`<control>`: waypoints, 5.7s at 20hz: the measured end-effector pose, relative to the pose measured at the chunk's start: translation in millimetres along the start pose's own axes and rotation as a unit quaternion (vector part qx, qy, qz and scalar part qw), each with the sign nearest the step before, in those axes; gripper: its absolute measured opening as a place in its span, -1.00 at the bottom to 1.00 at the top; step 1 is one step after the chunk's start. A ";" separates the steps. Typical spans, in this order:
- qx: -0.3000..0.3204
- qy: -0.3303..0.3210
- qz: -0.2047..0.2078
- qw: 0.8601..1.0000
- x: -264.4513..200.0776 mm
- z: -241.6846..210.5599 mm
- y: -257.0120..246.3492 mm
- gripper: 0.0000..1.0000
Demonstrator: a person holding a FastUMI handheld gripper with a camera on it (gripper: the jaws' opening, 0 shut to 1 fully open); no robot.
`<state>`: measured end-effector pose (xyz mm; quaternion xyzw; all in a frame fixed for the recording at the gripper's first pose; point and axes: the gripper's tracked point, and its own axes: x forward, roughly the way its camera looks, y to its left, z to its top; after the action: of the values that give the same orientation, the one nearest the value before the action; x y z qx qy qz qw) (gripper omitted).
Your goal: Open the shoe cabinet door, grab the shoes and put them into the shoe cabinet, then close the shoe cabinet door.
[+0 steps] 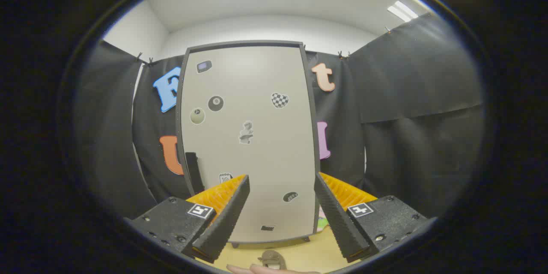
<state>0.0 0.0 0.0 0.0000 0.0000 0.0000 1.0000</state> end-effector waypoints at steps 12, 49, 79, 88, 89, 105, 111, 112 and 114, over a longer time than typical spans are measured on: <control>-0.016 -0.042 0.034 0.998 -14.7 24.3 16.2 0.97; -0.034 0.093 0.166 0.981 147.6 -76.1 223.3 -0.26; -0.052 0.093 0.347 0.932 -43.8 -70.9 71.7 -0.40; 0.009 0.129 0.370 0.920 -60.7 -61.2 -7.8 -0.41; 0.004 0.123 0.364 0.923 -67.6 -60.8 -13.6 -0.42; -0.067 0.084 0.140 0.984 -49.9 -45.3 -194.5 -0.77; -0.015 0.100 0.211 0.972 -48.7 -47.0 -201.0 -0.85; -0.025 0.097 0.200 0.975 -48.6 -46.5 -205.8 -0.85; -0.030 0.095 0.189 0.977 -62.5 -48.9 -206.3 -0.80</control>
<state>-62.5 -206.3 -48.9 -0.0295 0.0953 0.1889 0.9769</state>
